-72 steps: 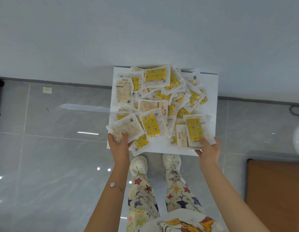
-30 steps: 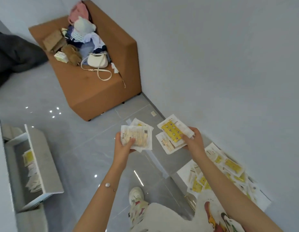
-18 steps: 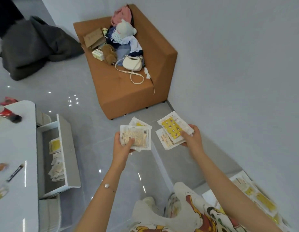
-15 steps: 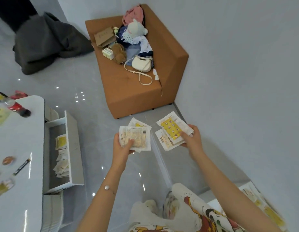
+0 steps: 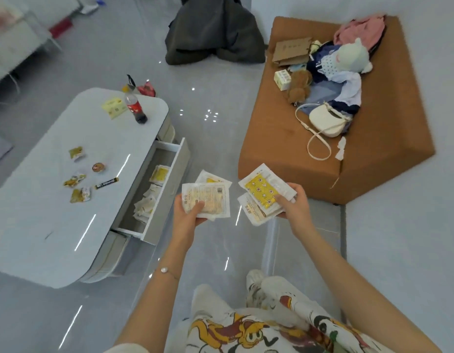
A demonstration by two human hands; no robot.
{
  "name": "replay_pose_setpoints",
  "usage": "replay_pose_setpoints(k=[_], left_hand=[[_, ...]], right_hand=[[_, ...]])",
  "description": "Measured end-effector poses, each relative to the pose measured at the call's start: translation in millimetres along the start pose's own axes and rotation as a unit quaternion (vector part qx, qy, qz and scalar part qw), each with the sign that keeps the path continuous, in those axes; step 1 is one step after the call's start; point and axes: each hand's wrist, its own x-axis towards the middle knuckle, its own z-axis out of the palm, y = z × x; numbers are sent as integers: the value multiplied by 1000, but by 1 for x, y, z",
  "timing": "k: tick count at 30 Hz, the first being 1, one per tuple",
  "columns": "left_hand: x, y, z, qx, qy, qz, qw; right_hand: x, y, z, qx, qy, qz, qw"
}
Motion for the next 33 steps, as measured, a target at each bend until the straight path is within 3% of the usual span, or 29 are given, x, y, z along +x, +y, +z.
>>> replay_pose_setpoints(k=[6, 14, 26, 33], left_hand=[[25, 13, -7, -77, 114, -1, 991], [70, 17, -64, -108, 245, -14, 963], [218, 49, -169, -209, 310, -42, 927], [290, -1, -200, -238, 357, -131, 894]], right_hand=[[74, -38, 35, -47, -92, -3, 995], [160, -60, 139, -103, -182, 33, 977], [276, -93, 348, -168, -271, 58, 946], [345, -30, 444, -266, -307, 136, 904]])
